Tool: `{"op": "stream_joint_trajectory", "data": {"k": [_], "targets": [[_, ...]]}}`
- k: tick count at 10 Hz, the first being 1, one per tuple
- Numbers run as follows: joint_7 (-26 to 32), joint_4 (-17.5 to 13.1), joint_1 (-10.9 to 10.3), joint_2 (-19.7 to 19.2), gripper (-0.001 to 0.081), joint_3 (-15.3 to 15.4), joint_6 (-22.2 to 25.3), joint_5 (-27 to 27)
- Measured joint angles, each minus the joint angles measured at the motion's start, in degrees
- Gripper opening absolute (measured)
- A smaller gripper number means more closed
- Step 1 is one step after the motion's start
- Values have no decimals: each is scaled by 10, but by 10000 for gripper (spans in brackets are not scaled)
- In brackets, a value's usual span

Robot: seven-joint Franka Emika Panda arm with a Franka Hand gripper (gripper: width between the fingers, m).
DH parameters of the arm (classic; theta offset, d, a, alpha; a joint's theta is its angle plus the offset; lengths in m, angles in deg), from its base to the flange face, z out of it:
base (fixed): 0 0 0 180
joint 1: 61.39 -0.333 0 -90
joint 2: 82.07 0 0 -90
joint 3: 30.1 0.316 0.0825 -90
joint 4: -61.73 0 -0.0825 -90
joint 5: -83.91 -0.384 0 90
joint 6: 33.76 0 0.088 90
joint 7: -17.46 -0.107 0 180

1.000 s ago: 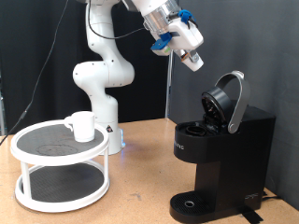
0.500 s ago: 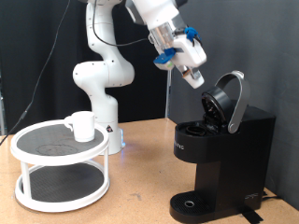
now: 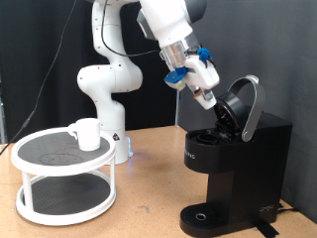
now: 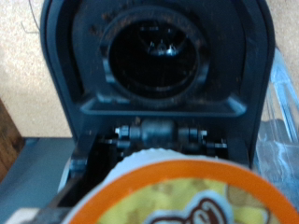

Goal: Make a cup of coffee with the keurig machine

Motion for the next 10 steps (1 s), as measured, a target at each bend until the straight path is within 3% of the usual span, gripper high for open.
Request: {"op": "stream_joint_trajectory", "data": {"k": [10], "targets": [[0, 35, 0, -54, 366, 28, -85, 22]]}}
